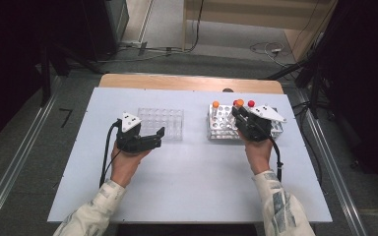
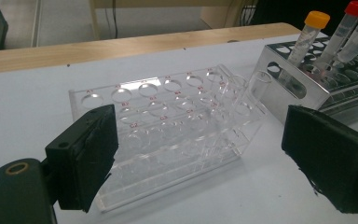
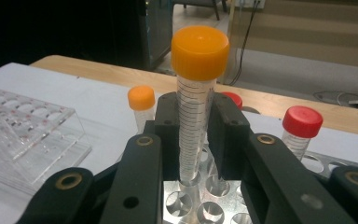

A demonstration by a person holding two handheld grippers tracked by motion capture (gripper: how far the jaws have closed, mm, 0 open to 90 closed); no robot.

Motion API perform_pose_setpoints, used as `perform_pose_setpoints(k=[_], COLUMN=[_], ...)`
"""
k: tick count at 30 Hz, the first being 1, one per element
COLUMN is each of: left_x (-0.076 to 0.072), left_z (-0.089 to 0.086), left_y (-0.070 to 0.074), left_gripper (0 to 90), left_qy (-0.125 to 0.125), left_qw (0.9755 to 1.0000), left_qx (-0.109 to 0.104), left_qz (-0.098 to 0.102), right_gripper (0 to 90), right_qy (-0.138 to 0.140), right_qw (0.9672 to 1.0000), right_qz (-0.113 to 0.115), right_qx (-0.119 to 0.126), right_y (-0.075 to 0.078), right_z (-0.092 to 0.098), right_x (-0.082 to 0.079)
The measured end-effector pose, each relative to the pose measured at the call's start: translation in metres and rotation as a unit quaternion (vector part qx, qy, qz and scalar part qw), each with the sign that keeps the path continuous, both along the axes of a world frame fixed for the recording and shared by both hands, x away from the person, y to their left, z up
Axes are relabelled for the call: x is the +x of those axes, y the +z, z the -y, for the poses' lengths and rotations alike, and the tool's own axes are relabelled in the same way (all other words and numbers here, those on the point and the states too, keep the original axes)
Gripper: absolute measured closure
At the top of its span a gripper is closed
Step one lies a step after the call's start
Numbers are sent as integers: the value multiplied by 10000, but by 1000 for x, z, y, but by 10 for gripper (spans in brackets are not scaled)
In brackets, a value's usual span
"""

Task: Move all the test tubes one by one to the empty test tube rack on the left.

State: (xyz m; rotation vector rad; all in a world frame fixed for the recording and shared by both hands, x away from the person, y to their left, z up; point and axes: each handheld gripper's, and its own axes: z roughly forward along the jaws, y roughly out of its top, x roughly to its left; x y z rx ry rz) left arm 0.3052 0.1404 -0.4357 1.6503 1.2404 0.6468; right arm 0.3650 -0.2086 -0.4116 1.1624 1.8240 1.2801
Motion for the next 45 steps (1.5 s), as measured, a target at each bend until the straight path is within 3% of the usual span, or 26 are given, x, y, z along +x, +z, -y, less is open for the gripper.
perform_pose_setpoints(k=[10, 22, 35, 45], left_x=[-2, -3, -4, -9], left_z=[1, 0, 0, 2], left_y=[1, 3, 6, 11], left_gripper=[110, 111, 113, 114], left_qy=[3, -3, -21, -106], left_qw=[10000, 10000, 10000, 9997], left_qx=[-6, -37, -75, -197], left_qz=[10, 15, 53, 89], right_gripper=[724, 724, 724, 724], right_qy=[179, 705, 1186, 1638], right_qw=[9991, 9966, 9923, 9852], right_qz=[151, -35, -269, -481], right_qx=[342, 428, 229, 143], right_y=[19, 22, 11, 1], right_z=[5, -12, -34, -56], right_x=[-15, -27, -37, -44])
